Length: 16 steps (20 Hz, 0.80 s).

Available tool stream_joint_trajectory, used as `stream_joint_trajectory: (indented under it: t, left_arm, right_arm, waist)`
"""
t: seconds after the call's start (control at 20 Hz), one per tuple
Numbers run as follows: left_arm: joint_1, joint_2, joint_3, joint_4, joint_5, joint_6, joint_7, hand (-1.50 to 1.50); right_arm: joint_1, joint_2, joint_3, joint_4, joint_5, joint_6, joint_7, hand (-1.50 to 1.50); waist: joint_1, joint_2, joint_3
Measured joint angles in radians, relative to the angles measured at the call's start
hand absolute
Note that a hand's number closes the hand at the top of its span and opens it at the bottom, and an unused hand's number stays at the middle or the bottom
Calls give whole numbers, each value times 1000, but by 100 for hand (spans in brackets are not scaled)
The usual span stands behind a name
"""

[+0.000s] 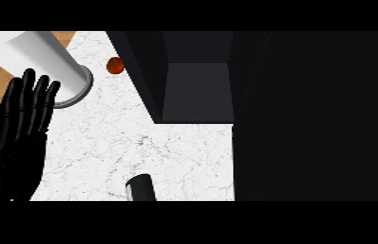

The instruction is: Pick up the wine, place it into the cabinet and close the cabinet

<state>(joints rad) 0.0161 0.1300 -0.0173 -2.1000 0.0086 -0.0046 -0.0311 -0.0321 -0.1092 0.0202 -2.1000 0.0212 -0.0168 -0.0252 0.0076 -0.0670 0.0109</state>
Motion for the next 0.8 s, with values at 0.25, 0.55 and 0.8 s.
stream_joint_trajectory:
  t: [0.25,0.55,0.8]
  left_arm:
    - [13,164,-167,-94,-173,-186,-173,-150]
    - [23,378,-413,-140,-389,-396,-291,-150]
    - [68,484,-615,-137,-599,-439,-370,-150]
  right_arm:
    - [19,4,10,-8,-13,9,8,-150]
    - [60,5,72,18,-58,64,59,-150]
    - [93,3,105,8,-90,92,101,-150]
  waist:
    - [-16,18,-2]
    - [-19,20,-4]
    - [1,13,-14]
